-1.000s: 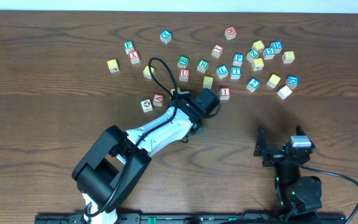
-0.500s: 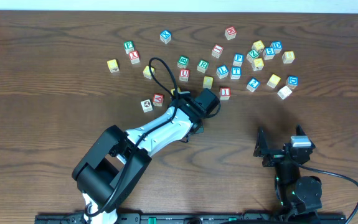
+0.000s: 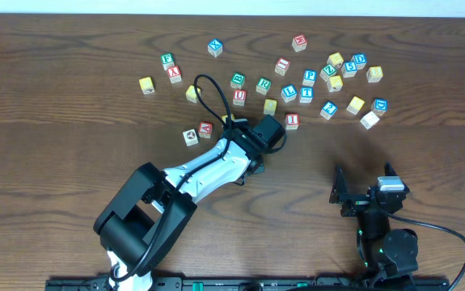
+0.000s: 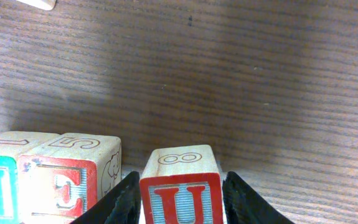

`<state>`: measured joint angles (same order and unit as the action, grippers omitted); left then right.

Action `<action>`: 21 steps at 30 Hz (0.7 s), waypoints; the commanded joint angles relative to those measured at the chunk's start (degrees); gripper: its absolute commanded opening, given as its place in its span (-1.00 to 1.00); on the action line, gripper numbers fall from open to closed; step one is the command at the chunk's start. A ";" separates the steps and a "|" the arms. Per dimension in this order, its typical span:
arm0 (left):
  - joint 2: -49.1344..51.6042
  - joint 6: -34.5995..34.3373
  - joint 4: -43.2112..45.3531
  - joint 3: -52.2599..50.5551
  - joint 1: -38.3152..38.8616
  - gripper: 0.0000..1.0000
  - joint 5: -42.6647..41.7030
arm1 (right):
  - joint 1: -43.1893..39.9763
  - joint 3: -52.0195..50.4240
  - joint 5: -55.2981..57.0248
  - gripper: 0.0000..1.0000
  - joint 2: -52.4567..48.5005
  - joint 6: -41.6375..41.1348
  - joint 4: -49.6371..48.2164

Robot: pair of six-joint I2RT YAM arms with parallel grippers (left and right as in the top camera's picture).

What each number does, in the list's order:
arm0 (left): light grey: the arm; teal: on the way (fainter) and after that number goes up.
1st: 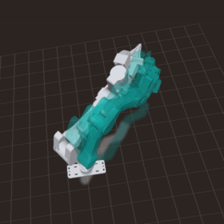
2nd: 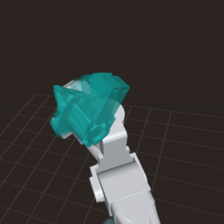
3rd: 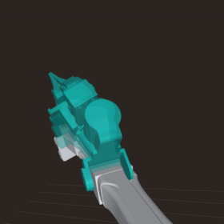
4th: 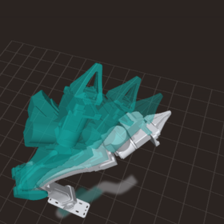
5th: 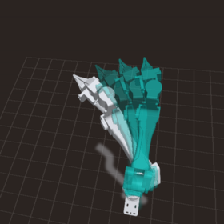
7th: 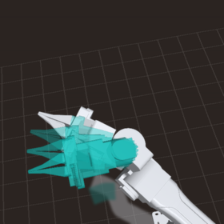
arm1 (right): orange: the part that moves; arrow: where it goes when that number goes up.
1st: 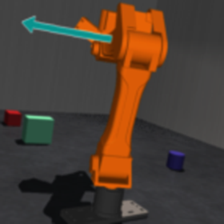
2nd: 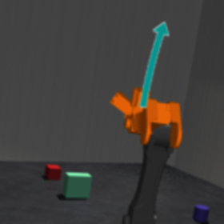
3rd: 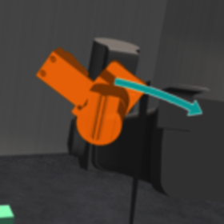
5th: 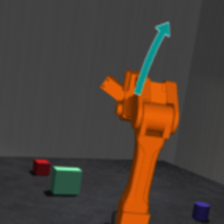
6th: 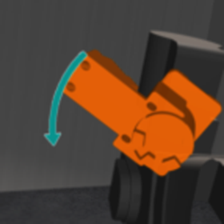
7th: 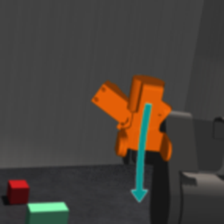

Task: Spell out NEURIPS
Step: 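Open the left gripper and lift away from the U block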

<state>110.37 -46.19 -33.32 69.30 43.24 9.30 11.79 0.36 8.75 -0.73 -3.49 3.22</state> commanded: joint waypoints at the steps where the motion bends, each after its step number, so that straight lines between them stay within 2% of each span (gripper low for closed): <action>1: -1.86 1.62 -0.61 1.57 0.07 -0.15 0.39 | -0.39 -0.04 0.28 0.99 0.09 -0.74 0.24; 4: -3.56 3.10 -0.70 1.90 0.07 -0.05 0.39 | -0.39 -0.04 0.28 0.99 0.09 -0.72 0.24; 13: -10.23 5.55 -1.29 1.90 0.04 0.00 0.39 | -0.39 -0.04 0.31 0.99 0.09 -0.72 0.24; 15: -12.33 6.40 -1.25 1.90 0.04 0.14 0.39 | -0.39 -0.04 0.28 0.98 0.09 -0.72 0.24; 21: -20.22 13.99 -1.75 1.90 -1.62 0.35 0.37 | -0.39 -0.04 0.28 0.99 0.09 -0.74 0.22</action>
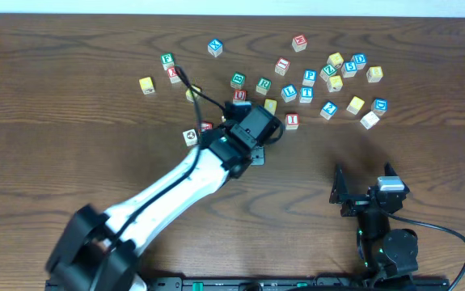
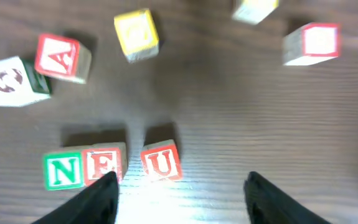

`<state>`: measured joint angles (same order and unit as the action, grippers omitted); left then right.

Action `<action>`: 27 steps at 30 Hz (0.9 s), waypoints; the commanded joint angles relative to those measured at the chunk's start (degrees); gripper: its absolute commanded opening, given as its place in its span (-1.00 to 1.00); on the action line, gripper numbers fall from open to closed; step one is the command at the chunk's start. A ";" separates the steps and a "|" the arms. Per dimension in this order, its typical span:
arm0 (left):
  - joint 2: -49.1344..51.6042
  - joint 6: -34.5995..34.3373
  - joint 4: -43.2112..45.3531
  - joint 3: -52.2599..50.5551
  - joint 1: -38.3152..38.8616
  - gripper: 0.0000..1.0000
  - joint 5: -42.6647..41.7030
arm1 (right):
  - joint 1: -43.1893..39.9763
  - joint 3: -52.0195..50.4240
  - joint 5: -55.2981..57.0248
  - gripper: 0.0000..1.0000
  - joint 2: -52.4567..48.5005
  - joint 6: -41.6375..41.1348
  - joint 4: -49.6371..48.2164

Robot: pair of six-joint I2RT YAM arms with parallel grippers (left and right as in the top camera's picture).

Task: Spell out NEURIPS
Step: 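Open the left gripper and lift away from the U block, then move the left gripper up to the green R block in the pile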

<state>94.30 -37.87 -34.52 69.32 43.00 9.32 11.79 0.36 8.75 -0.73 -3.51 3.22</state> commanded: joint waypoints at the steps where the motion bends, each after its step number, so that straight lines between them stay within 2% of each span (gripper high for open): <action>1: -5.73 7.02 -0.92 1.88 -2.14 0.37 0.35 | -0.39 -0.04 0.28 0.99 0.09 -0.70 0.24; 6: -11.80 11.37 -4.39 1.88 -7.48 0.43 -0.11 | -0.39 -0.04 0.28 0.99 0.09 -0.72 0.24; 12: -14.64 21.86 -6.60 1.88 -14.34 0.43 -12.37 | -0.39 -0.04 0.28 0.99 0.09 -0.70 0.24; 15: -14.34 24.63 -6.64 1.88 -15.98 0.44 -13.64 | -0.39 -0.04 0.28 0.98 0.09 -0.70 0.24; 16: -14.19 25.75 -6.40 1.90 -16.35 0.54 -13.64 | -0.39 -0.04 0.31 0.99 0.09 -0.70 0.24; 20: -12.26 28.65 -6.67 3.82 -17.62 0.73 -13.64 | -0.39 -0.04 0.28 0.99 0.09 -0.72 0.24; 27: -1.68 33.66 -13.64 18.23 -17.97 0.76 -13.64 | -0.39 -0.04 0.28 0.98 0.09 -0.70 0.24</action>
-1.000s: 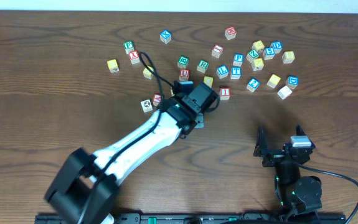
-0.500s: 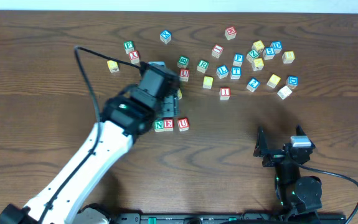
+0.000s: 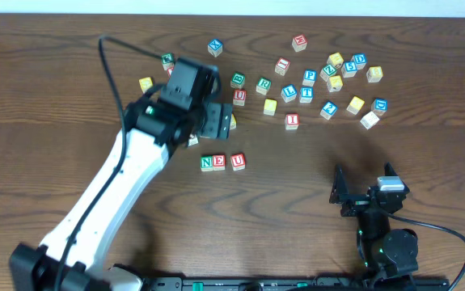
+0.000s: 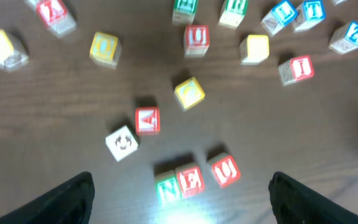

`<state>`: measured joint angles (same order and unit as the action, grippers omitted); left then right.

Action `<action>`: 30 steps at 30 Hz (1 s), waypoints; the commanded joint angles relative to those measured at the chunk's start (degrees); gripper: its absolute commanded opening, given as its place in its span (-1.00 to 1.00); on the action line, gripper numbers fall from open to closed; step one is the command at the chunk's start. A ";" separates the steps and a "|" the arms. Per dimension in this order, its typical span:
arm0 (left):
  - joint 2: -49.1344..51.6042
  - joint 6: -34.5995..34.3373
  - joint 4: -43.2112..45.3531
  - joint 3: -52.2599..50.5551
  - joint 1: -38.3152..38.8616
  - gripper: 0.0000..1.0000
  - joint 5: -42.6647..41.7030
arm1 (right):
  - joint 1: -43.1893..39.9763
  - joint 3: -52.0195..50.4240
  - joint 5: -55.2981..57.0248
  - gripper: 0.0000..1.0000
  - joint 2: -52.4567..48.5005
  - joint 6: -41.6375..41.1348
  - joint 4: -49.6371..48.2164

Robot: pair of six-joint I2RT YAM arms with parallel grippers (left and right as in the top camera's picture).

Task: Spell out NEURIPS
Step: 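Move the left gripper up to the green R block in the pile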

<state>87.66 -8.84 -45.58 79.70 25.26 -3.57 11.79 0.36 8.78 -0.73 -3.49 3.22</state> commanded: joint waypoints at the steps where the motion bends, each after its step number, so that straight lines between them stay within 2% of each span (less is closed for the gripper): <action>1: 7.19 5.22 -3.76 10.73 -0.22 0.76 -0.74 | -0.39 -0.04 0.26 0.98 0.09 -0.72 0.24; 6: 20.55 8.76 -10.14 26.75 -0.17 0.77 -0.76 | -0.39 -0.04 0.26 0.99 0.09 -0.72 0.24; 12: 31.78 11.96 -14.19 37.97 0.11 0.77 -0.74 | -0.39 -0.04 0.26 0.99 0.09 -0.72 0.24; 19: 38.42 15.65 -10.80 41.42 2.27 0.80 -0.70 | -0.39 -0.04 0.28 0.99 0.09 -0.74 0.24; 21: 39.01 15.80 -9.20 41.42 2.84 0.86 -0.44 | -0.39 -0.04 0.28 0.99 0.09 -0.74 0.24; 30: 41.97 15.91 0.70 41.40 4.37 0.89 -0.31 | -0.39 -0.04 0.26 0.98 0.09 -0.74 0.24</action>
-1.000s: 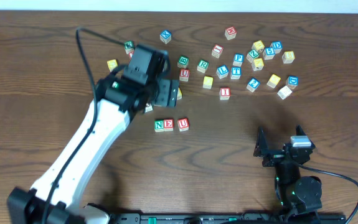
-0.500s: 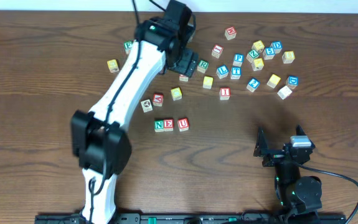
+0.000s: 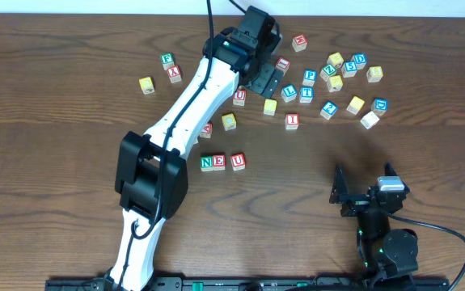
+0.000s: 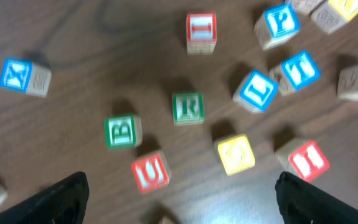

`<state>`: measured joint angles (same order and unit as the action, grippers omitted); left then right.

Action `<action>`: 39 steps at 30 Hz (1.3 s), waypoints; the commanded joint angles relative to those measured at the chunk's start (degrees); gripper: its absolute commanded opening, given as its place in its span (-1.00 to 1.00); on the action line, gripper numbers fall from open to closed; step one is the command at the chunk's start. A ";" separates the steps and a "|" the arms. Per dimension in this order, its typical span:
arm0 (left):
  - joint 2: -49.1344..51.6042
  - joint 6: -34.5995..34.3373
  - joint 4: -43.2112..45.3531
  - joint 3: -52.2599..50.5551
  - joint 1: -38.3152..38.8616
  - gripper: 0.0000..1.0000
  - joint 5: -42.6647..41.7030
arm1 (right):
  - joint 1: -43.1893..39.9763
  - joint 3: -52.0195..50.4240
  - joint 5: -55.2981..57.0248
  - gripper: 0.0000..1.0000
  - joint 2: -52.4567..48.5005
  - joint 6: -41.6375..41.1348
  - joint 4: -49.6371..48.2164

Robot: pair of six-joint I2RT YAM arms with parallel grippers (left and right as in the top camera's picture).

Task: Spell out NEURIPS
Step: 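Move the left gripper up to the green R block in the pile, then lower the open left gripper over the green R block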

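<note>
On the near middle of the table stands a row of blocks: green N (image 3: 207, 162), red E (image 3: 220, 162) and red U (image 3: 238, 162). My left gripper (image 3: 266, 78) hangs over the loose blocks at the back, open and empty (image 4: 182, 198), its fingers (image 4: 60, 199) spread wide. In the left wrist view a green R (image 4: 187, 107) lies straight below it, with a green B (image 4: 122, 132) and a second red U (image 4: 150, 172) nearby. A red I (image 3: 292, 120) and a blue P (image 3: 310, 76) lie to the right. My right gripper (image 3: 363, 179) rests open near the front right.
Several other letter blocks are scattered along the back, among them a blue L (image 4: 256, 90), a blue T (image 4: 298, 68), a yellow block (image 4: 236, 154) and a blue X (image 4: 23, 74). My left arm (image 3: 188, 113) stretches diagonally across the table's left half.
My left gripper has moved from above the left part of the scatter to the right and farther back, over the green R. It stays open. The N E U row is unchanged.
First my left gripper was shut on the red U, set down beside N and E. Then it was open and raised, with U left in the row. It was later higher and to the left, and now hangs over the back blocks. The right arm has not moved.
</note>
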<state>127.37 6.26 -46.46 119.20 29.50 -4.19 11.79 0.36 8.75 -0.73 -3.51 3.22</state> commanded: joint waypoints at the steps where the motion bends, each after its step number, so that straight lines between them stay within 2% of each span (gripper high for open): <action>1: 2.60 0.81 2.21 1.90 0.35 0.90 0.31 | -0.39 -0.04 0.28 0.99 0.09 -0.72 0.24; 14: 8.70 0.81 7.15 1.90 1.44 0.94 0.33 | -0.39 -0.04 0.28 0.99 0.09 -0.72 0.24; 39: 13.35 0.79 11.50 1.42 1.44 0.93 0.31 | -0.39 -0.04 0.28 0.99 0.09 -0.70 0.24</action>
<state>138.47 6.28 -35.40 119.42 31.07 -4.16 11.79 0.36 8.78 -0.73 -3.51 3.22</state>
